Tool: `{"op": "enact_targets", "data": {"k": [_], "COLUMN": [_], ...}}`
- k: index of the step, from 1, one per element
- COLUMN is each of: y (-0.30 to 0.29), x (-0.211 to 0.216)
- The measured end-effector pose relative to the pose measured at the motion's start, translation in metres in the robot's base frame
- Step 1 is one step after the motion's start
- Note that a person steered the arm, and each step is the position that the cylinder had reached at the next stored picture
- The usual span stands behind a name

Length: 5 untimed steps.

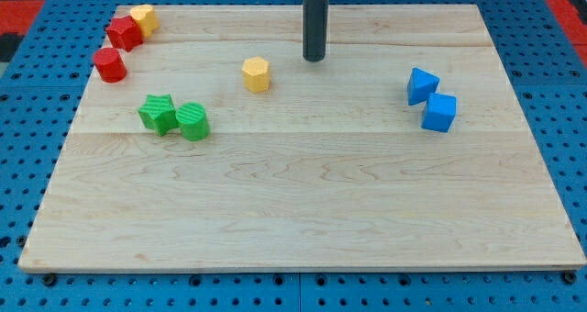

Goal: Push the green blocks to the bottom of yellow and red blocks

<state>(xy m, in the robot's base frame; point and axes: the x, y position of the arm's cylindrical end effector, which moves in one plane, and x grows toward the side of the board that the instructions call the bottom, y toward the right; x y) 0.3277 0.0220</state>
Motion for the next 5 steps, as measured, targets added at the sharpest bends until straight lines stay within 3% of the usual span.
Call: {"op": "enact_targets", "data": {"k": [1, 3, 4, 5], "y": [-0.028, -0.178, -0.162, -0.094], "x": [0.022, 0.002, -0.008, 0.072]}}
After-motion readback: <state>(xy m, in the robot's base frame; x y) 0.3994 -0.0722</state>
